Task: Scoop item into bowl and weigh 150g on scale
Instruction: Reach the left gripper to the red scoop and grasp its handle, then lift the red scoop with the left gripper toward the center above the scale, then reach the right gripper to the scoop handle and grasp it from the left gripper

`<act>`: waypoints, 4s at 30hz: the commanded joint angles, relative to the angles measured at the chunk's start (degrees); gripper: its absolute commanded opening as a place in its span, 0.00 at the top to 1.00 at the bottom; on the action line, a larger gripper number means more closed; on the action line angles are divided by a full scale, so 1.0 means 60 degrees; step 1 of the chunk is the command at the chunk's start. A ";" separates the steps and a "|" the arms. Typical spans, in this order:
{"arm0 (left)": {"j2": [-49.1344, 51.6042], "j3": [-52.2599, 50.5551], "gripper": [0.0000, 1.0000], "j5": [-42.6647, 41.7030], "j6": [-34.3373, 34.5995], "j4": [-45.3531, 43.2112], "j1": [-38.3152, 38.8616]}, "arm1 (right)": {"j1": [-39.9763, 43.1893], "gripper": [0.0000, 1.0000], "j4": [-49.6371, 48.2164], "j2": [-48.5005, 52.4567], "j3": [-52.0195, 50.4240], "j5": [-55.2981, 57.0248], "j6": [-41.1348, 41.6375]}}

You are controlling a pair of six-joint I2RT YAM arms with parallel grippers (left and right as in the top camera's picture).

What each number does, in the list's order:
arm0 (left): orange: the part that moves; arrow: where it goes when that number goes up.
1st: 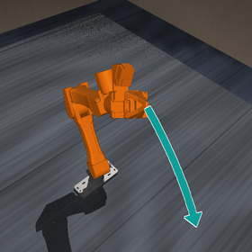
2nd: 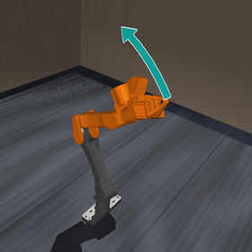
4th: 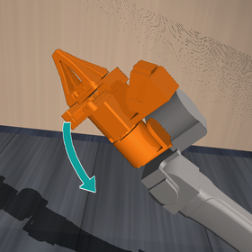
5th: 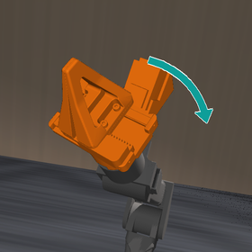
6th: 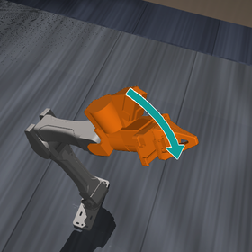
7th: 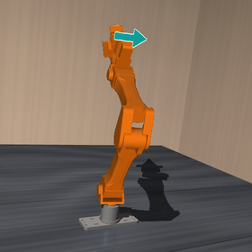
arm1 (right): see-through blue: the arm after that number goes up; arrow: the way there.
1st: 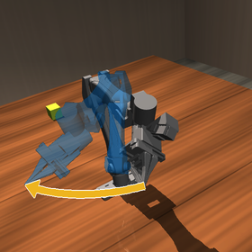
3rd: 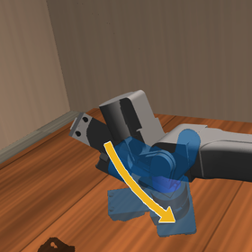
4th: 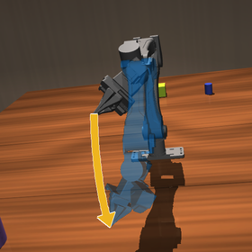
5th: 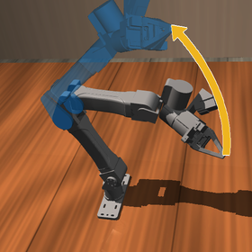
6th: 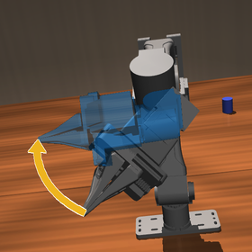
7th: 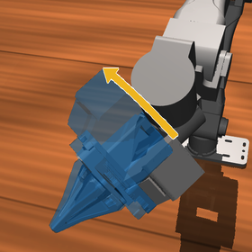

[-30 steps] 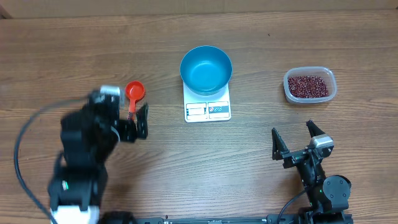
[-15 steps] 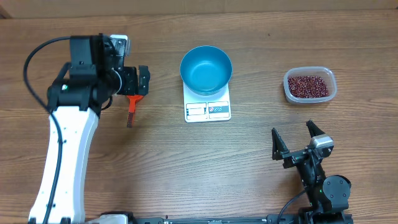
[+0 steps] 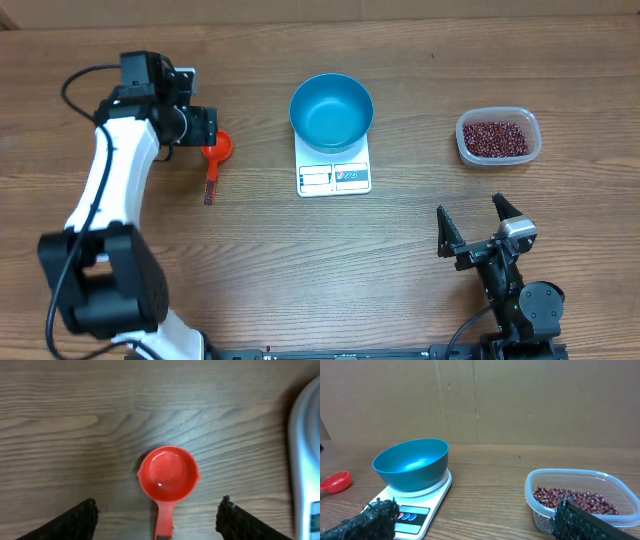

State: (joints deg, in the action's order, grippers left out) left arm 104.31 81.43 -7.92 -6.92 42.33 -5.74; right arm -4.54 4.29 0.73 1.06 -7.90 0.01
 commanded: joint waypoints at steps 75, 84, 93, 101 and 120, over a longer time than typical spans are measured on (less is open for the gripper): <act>-0.1209 0.2069 0.96 -0.0863 0.7155 0.3238 0.1712 | -0.0051 0.00 -0.0058 -0.0095 -0.0102 -0.0208 0.0011; -0.1213 0.1985 0.96 -0.0860 0.7468 0.3085 0.2448 | -0.0047 0.00 -0.0517 -0.0095 -0.0095 -0.1530 0.2962; -0.1209 0.1934 0.96 -0.0382 0.7985 0.1749 0.3424 | -0.0044 0.00 0.0182 0.0342 0.1279 -0.2208 0.3326; -0.1209 0.1934 0.95 0.0127 0.8557 0.1479 0.3778 | -0.0047 0.00 0.2189 0.3042 0.4521 -0.2302 0.3275; -0.1209 0.1934 0.96 -0.0433 1.0590 0.2397 0.4743 | -0.0047 0.08 0.4878 0.9329 0.9588 -0.6222 0.3832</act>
State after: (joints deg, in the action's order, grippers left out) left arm 96.77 93.12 -9.32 55.18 57.17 21.15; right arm -4.56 33.87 54.30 57.78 -41.32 21.12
